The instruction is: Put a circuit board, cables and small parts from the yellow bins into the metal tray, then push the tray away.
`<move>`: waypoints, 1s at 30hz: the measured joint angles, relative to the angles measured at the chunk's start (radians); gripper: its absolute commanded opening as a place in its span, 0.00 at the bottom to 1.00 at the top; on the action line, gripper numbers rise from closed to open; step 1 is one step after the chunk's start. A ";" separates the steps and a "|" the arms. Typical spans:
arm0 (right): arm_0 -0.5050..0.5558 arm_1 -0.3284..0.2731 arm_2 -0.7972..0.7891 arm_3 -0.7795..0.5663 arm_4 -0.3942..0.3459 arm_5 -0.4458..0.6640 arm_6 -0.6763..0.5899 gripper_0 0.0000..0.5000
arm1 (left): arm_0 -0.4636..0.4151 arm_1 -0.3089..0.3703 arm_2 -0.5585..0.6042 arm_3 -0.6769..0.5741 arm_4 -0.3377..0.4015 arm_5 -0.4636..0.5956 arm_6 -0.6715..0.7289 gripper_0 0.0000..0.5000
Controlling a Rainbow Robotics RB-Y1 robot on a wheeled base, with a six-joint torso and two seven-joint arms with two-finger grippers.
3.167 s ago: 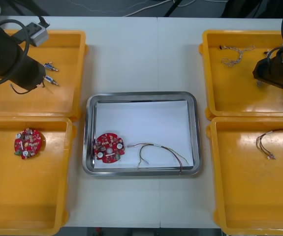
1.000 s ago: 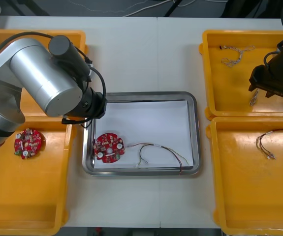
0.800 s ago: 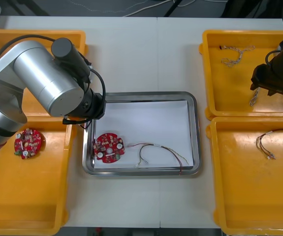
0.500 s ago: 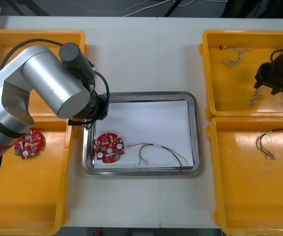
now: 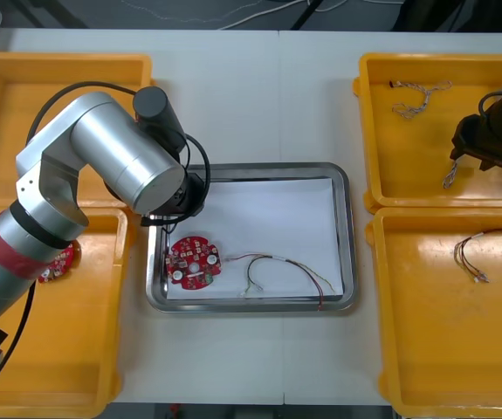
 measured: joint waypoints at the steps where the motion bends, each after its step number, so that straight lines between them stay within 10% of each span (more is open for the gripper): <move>1: 0.000 0.002 0.000 0.008 0.000 0.000 0.000 1.00 | 0.000 -0.003 0.000 0.001 -0.004 0.000 0.000 0.00; 30: 0.000 0.040 0.000 0.022 -0.001 -0.028 0.000 1.00 | 0.000 -0.061 -0.007 0.050 -0.077 -0.002 -0.002 0.01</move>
